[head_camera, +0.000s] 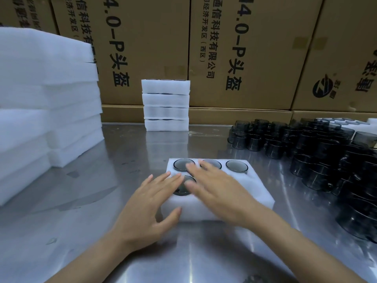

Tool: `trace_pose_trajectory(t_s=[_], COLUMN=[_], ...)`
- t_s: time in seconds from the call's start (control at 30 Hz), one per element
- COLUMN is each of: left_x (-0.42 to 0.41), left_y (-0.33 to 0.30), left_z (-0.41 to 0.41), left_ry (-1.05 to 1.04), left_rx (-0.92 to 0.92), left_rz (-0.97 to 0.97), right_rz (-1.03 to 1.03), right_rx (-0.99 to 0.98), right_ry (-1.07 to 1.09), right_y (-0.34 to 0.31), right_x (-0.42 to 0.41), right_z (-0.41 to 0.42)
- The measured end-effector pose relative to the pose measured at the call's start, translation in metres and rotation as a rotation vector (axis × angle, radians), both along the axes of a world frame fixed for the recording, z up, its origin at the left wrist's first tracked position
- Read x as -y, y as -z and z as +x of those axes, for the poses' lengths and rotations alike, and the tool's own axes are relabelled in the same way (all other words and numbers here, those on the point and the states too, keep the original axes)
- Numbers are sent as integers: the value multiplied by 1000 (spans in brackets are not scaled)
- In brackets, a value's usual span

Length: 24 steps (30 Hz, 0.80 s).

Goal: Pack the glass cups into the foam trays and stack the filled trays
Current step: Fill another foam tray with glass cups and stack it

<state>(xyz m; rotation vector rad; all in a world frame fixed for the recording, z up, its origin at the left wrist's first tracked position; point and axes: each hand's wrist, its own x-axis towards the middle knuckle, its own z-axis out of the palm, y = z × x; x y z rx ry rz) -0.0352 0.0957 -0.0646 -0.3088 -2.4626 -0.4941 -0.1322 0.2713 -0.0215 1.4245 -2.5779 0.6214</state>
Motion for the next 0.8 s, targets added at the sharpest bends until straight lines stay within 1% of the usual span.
trace_pose_trajectory(t_s=[0.03, 0.07, 0.13, 0.2, 0.27, 0.3, 0.33, 0.4, 0.6, 0.7, 0.8], left_x=[1, 3, 6, 10, 15, 17, 18, 18, 20, 22, 23], left_y=[0, -1, -2, -2, 0, 0, -1, -2, 1, 2, 3], left_z=[-2, -4, -14, -30, -49, -57, -65, -75, -85, -87, -89], left_ry=[11, 18, 10, -37, -51, -70, -92, -125, -115, -135, -122], left_rx=[24, 40, 31, 68, 147, 172, 181, 192, 295, 295, 300], left_rz=[70, 172, 439, 720, 998, 1079, 1097, 1047, 942, 906, 912], right_rz=[-105, -201, -376, -514, -495, -447, -404, -334, -210, -136, -41], right_rx=[71, 81, 53, 148, 214, 221, 224, 228, 228, 177, 119], right_ry=[35, 99, 281, 450, 564, 593, 606, 624, 656, 686, 715], right_y=[-5, -9, -13, -11, -2, 3, 7, 10, -9, -21, -25], right_x=[-6, -15, -37, -54, -60, -60, -59, -52, -26, -15, -6], right_z=[-9, -20, -48, -76, -104, -117, -128, -150, -215, -244, -264])
